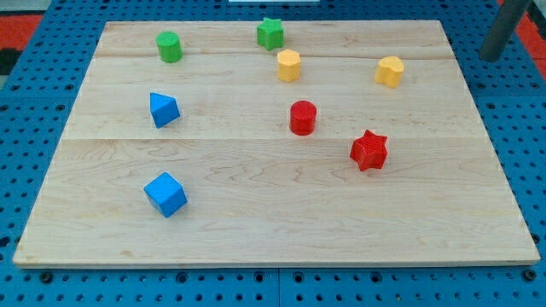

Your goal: Move your arm to the center

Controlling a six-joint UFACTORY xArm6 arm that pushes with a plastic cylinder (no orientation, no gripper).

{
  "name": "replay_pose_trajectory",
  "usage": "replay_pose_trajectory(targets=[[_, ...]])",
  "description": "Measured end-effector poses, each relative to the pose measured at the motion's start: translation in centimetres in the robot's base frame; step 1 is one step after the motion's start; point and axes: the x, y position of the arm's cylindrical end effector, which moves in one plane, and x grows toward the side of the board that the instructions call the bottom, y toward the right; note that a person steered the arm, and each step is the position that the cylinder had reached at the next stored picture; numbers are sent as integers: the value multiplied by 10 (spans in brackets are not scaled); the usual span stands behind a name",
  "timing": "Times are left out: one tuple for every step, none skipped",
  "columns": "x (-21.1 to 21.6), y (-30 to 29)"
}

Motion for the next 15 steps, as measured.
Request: replay_pose_trajectory(targets=[[24,-4],[49,-15],[63,-49],[66,-99],[72,-135],[82,-164],[83,-175],[83,-179],[83,-202],[83,-232],[83,-269],[81,-302],[79,-329],[77,-347],[73,-360]])
